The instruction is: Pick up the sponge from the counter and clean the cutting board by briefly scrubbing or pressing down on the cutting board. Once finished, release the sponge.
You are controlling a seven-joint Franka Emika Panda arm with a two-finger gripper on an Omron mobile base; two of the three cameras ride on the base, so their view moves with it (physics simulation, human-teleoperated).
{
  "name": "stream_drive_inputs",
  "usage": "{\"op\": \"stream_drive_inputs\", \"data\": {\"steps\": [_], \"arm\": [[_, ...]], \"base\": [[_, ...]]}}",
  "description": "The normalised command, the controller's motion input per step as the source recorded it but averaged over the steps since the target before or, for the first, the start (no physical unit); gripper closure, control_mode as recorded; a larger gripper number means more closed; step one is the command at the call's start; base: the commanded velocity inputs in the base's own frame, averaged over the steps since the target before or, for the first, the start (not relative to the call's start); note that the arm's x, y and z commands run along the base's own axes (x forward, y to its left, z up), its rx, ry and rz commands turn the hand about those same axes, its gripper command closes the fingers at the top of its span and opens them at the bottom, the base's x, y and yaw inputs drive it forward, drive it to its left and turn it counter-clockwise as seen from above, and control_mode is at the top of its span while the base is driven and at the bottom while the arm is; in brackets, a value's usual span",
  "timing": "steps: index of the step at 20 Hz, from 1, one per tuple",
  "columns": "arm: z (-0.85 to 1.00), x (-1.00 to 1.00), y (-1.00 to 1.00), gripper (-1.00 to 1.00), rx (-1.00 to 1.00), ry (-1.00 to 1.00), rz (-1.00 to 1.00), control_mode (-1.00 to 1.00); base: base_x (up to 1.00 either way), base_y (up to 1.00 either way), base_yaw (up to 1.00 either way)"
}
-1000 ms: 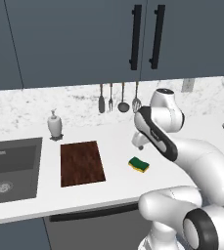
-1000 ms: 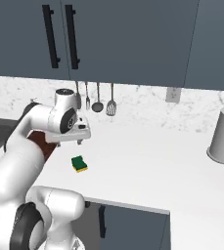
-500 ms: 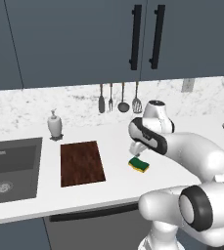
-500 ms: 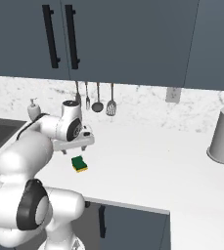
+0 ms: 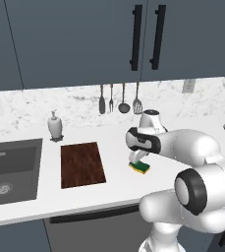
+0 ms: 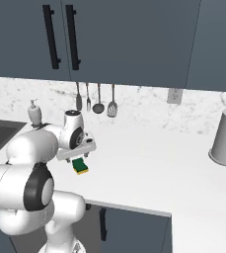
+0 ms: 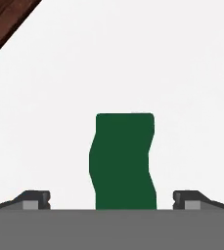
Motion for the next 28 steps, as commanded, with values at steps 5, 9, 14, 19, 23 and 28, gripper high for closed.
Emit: {"op": "stream_drive_inputs", "data": {"steps": [5, 9, 14, 19, 23, 28], "arm": [[-0.36, 0.00, 0.00, -1.00, -0.01, 0.00, 0.06, -1.00], [-0.31, 0.00, 0.00, -1.00, 0.00, 0.00, 0.04, -1.00], [-0.19, 0.05, 0.00, -1.00, 0.00, 0.00, 0.05, -1.00], [-0.12, 0.16, 0.00, -1.00, 0.00, 0.00, 0.06, -1.00], [-0.11, 0.16, 0.00, -1.00, 0.00, 0.00, 0.07, -1.00], [-0.02, 0.05, 0.00, 1.00, 0.00, 0.00, 0.06, -1.00]], "base": [[0.00, 0.00, 0.00], [0.00, 0.00, 0.00], [0.00, 0.00, 0.00], [0.00, 0.00, 0.00], [0.00, 0.00, 0.00], [0.00, 0.00, 0.00]]}}
